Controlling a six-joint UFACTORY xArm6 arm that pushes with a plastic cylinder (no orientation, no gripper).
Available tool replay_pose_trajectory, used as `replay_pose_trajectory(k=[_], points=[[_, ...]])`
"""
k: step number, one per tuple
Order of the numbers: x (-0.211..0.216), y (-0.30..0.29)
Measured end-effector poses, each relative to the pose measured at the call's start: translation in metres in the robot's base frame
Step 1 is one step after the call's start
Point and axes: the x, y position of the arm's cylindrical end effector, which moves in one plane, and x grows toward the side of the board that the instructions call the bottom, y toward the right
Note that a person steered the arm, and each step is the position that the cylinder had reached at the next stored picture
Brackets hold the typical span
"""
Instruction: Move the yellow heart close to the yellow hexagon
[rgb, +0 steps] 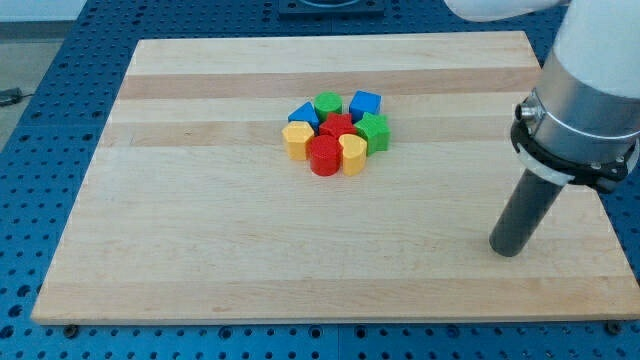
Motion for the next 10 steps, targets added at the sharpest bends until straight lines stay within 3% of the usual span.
replay_pose_trajectory(k=[6,10], points=[[-0.084,-0.018],[-0.109,-0.125]])
